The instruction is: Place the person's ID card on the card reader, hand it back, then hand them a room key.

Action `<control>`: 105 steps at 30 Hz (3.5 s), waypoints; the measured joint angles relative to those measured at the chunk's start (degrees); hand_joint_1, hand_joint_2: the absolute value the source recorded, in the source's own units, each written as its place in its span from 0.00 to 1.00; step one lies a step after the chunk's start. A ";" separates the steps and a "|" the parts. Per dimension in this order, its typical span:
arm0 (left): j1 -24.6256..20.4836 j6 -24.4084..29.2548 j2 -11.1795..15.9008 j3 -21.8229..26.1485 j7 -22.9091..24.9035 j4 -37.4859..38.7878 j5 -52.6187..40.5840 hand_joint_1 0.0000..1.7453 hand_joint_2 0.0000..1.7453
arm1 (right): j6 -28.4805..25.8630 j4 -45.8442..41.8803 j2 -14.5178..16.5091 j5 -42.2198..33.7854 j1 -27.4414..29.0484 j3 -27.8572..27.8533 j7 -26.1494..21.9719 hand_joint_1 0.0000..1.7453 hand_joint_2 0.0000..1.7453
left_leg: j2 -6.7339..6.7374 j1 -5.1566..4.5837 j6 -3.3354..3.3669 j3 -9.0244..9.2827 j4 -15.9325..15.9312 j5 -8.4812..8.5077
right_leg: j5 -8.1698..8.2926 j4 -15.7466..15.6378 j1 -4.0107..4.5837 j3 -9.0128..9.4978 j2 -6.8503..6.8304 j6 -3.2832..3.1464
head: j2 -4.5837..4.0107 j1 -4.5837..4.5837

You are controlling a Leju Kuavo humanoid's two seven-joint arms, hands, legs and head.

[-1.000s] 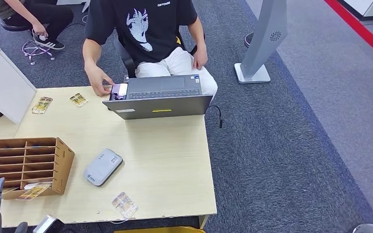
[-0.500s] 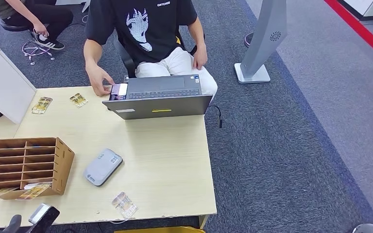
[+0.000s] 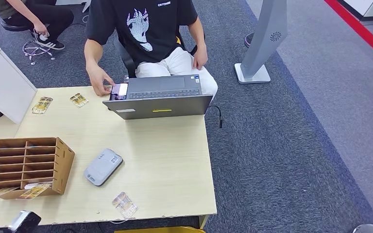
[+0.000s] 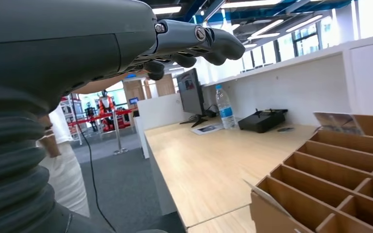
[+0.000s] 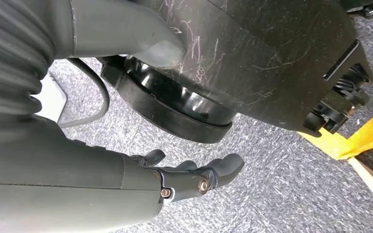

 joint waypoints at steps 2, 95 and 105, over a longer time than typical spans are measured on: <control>-0.04 -0.02 -0.39 0.78 -0.44 0.60 0.28 0.00 1.00 | 0.19 0.01 0.06 0.02 0.00 -0.27 -0.11 0.00 1.00 | 0.00 0.00 0.00 0.00 0.00 0.00 | 0.00 0.00 0.00 0.00 0.00 0.00 | -0.01 -0.01; -18.96 10.96 -9.39 -0.44 -17.33 29.83 7.13 0.00 1.00 | -2.00 3.01 0.72 -4.13 -2.71 1.74 -3.21 0.00 1.00 | -0.11 -0.01 -0.02 0.02 0.01 0.04 | 0.05 0.00 0.00 0.01 -0.08 -0.05 | 0.00 0.01; -22.25 12.11 -9.92 -1.27 -19.93 34.28 8.51 0.00 1.00 | -2.24 3.16 0.47 -5.41 -3.75 2.75 -4.38 0.00 1.00 | -0.10 -0.01 -0.02 0.02 0.01 0.04 | 0.06 0.00 0.00 0.02 -0.07 -0.06 | -0.01 0.01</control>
